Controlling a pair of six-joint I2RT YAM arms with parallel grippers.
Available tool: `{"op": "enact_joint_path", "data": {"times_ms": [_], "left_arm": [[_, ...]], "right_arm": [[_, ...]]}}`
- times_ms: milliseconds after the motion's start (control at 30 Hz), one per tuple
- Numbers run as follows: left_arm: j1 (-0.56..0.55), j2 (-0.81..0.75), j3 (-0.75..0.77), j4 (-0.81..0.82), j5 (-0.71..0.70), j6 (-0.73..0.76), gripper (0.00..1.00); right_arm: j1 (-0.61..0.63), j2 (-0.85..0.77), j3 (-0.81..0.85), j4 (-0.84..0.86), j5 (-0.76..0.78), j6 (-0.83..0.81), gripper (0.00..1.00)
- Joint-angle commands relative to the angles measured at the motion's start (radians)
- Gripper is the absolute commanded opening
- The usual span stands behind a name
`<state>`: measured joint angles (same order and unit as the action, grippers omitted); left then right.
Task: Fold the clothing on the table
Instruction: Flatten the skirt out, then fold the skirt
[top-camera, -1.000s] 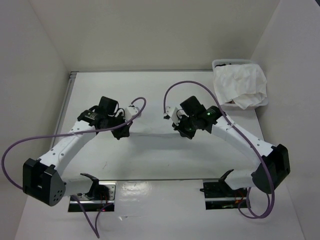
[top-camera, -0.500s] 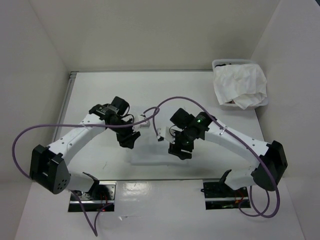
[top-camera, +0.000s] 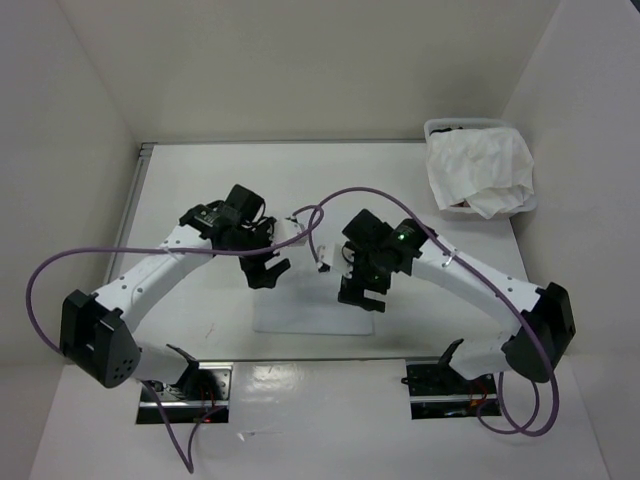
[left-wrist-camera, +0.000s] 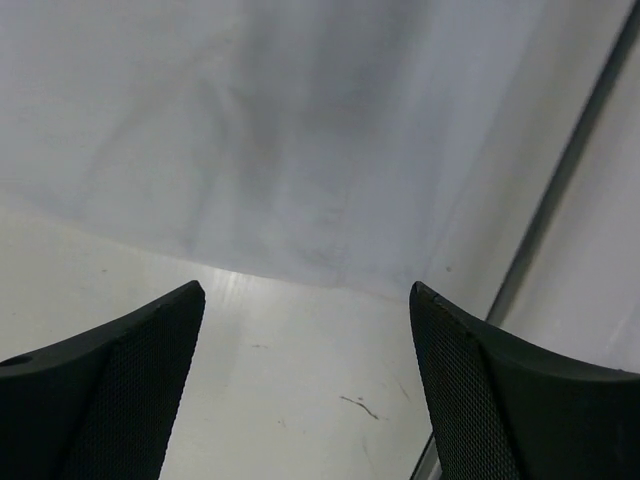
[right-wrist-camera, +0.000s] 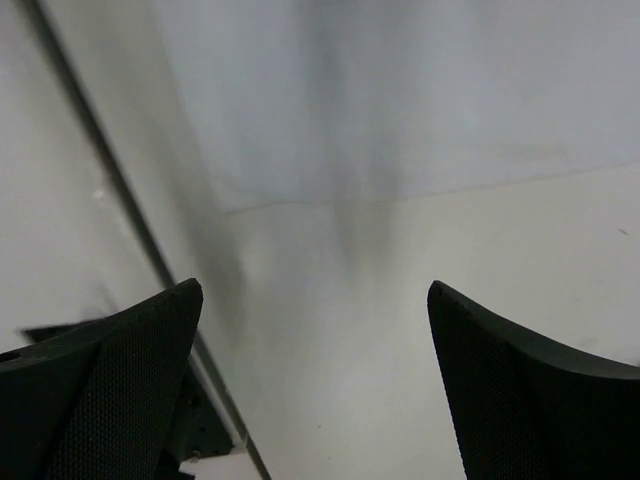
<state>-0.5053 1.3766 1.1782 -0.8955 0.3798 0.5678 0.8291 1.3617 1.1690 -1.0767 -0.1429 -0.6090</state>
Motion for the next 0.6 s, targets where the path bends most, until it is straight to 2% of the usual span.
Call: {"op": "enact_joint_path", "data": {"times_ms": [0, 167, 300, 400, 567], "left_arm": [[0.028, -0.007, 0.006, 0.187, -0.094, -0.109, 0.90], [0.096, 0.139, 0.041, 0.242, -0.150, -0.230, 0.90], [0.145, 0.326, 0.131, 0.242, -0.153, -0.341, 0.90], [0.169, 0.392, 0.176, 0.257, -0.115, -0.416, 0.90], [0.202, 0.453, 0.261, 0.314, -0.136, -0.509, 0.91]], "right_arm": [[-0.114, -0.038, 0.043, 0.173, 0.097, 0.025, 0.97], [-0.329, 0.058, 0.087, 0.313, 0.083, 0.112, 0.97], [-0.386, 0.175, 0.126, 0.368, 0.111, 0.150, 0.97], [-0.424, 0.244, 0.170, 0.414, 0.111, 0.193, 0.97], [-0.464, 0.355, 0.253, 0.446, 0.091, 0.252, 0.97]]}}
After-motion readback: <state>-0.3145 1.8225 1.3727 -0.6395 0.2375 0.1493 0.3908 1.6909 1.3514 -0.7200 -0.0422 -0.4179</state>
